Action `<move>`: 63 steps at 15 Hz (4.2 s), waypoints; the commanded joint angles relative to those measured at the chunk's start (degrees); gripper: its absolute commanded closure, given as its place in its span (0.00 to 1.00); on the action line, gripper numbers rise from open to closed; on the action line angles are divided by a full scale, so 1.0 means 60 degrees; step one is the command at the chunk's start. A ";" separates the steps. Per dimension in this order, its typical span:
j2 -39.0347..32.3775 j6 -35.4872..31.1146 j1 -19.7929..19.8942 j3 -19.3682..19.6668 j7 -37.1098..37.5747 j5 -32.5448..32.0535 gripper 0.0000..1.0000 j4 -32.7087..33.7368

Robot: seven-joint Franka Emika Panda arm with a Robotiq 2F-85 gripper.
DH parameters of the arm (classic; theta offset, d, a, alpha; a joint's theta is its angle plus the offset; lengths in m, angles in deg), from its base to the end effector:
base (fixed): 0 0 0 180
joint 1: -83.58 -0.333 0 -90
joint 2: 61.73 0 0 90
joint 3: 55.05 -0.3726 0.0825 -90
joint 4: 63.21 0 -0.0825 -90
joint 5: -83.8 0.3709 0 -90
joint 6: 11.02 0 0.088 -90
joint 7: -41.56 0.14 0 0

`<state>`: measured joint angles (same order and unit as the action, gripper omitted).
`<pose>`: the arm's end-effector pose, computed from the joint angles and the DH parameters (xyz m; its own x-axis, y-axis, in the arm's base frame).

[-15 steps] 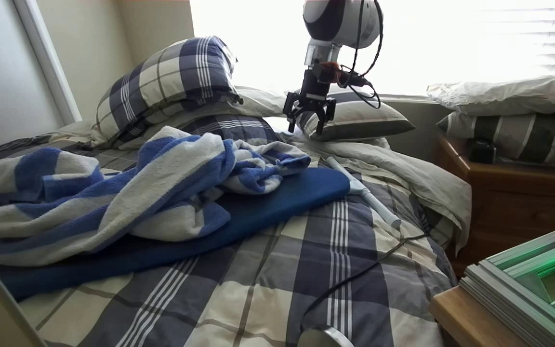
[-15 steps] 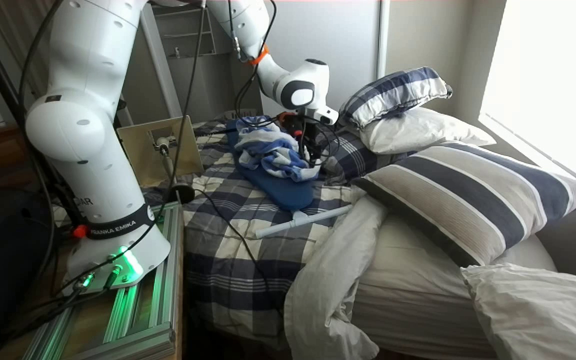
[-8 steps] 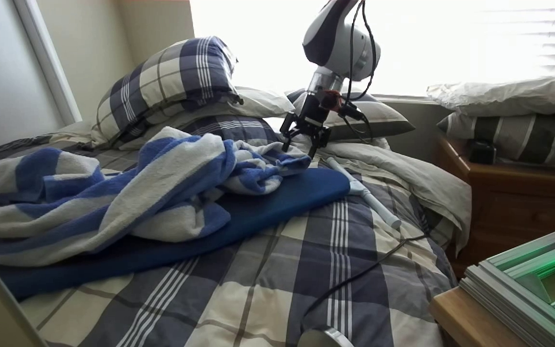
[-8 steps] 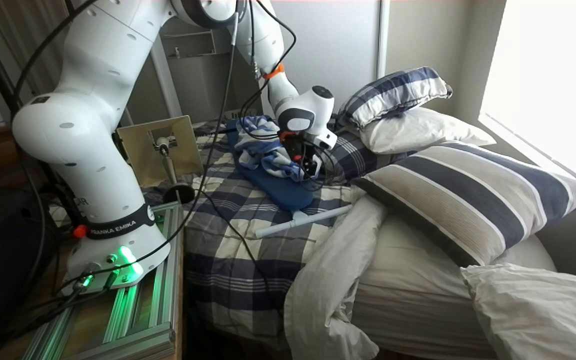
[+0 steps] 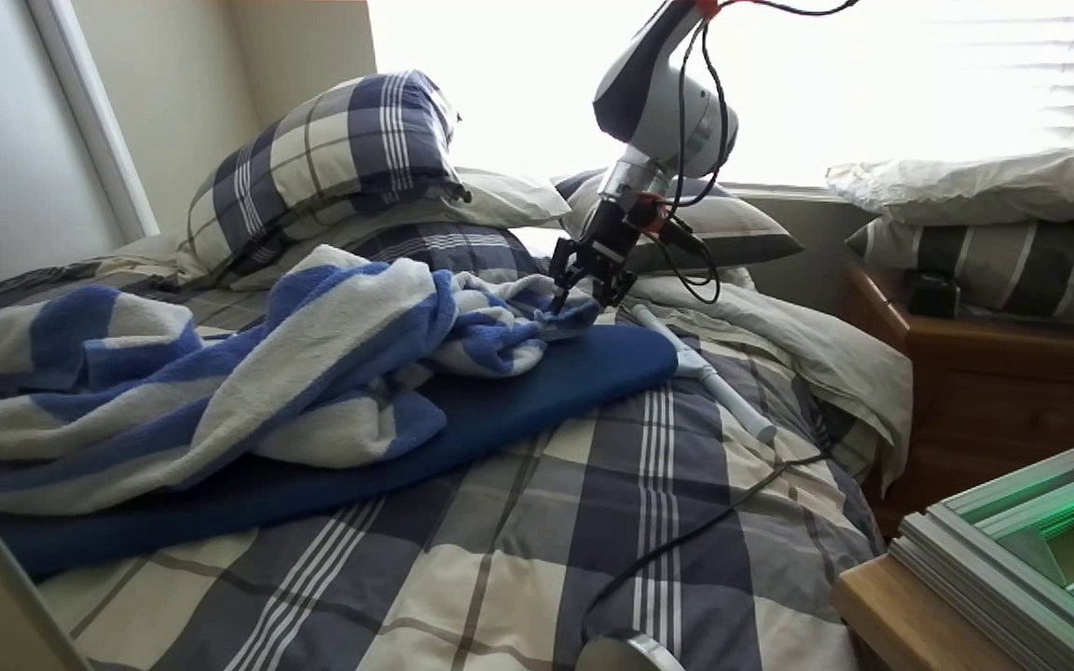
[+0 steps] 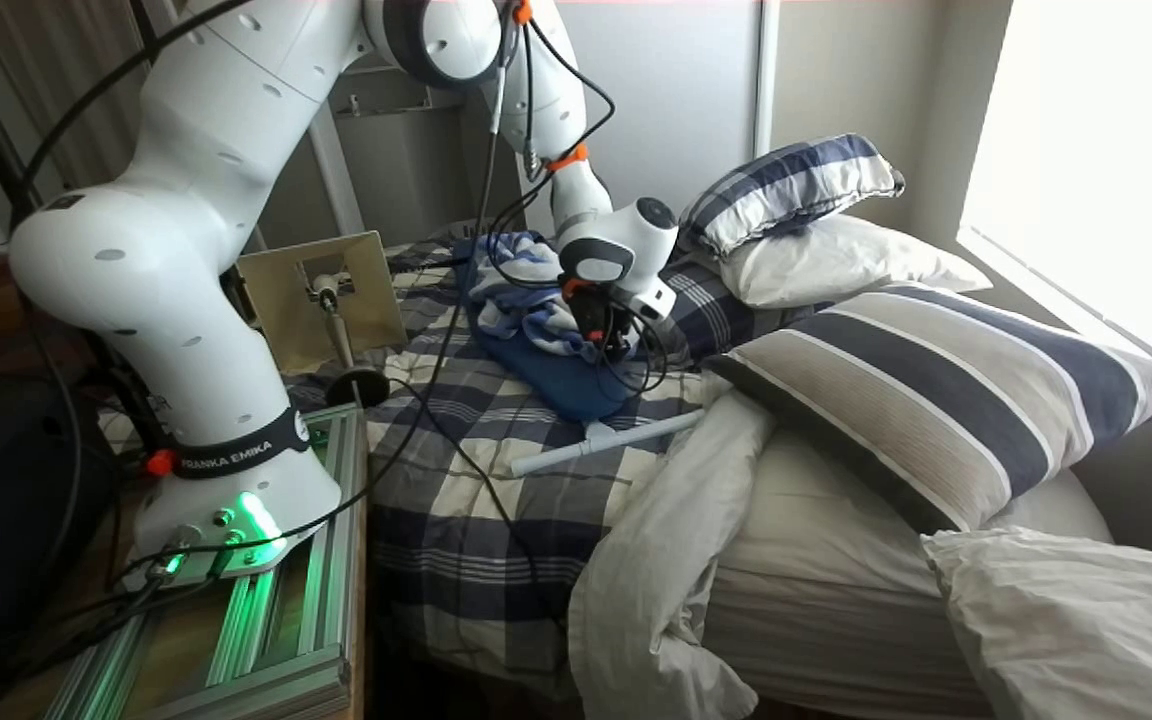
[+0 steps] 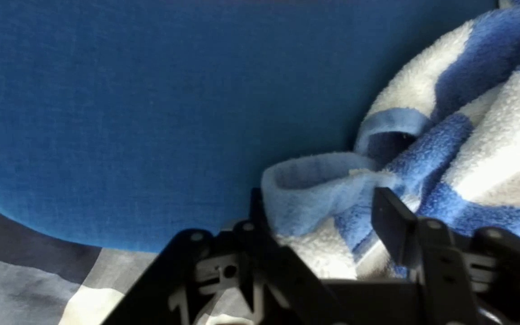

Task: Pull the striped towel to the right

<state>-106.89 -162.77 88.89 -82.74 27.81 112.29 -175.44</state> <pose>0.5894 0.2268 0.1261 0.9920 0.0820 -0.0962 0.0194 -0.8505 -0.5256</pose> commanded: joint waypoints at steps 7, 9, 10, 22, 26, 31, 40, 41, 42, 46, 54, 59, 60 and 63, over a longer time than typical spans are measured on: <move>0.1625 0.1594 -0.0217 0.0471 0.1201 -0.0010 1.00 -0.0881; 0.2588 0.1581 -0.0515 0.0869 0.2071 0.0144 0.99 -0.1687; 0.3070 0.1624 -0.0704 0.1093 0.2509 0.0154 0.98 -0.2067; 0.6711 0.2000 -0.2033 0.2149 0.6820 -0.0993 0.92 -0.4482; 0.6401 0.1987 -0.2068 0.2249 0.6725 -0.0977 0.92 -0.4421; 0.6461 0.1666 -0.2047 0.2754 0.7764 -0.1637 0.98 -0.4542; 0.6139 -0.0932 -0.1009 0.5928 0.9654 -0.5048 0.98 -0.5314; 0.5992 -0.1156 -0.1015 0.6229 1.0149 -0.5491 0.98 -0.5245; 0.5816 -0.1358 -0.1101 0.6543 1.0796 -0.6019 0.98 -0.5165; 0.5152 -0.1782 -0.2175 0.8345 1.3525 -0.8184 0.98 -0.4721; 0.5685 0.1661 -0.4467 0.8804 1.7201 -0.8869 0.33 -0.4303; 0.6873 0.2975 -0.3601 0.6031 1.6346 -0.8123 0.01 -0.4460; 0.7130 0.3025 -0.3509 0.5604 1.6195 -0.8000 0.00 -0.4505; 0.7670 0.2929 -0.3313 0.4656 1.5878 -0.8138 0.00 -0.4606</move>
<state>-65.51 -145.35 66.51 -49.85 126.47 62.76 -201.04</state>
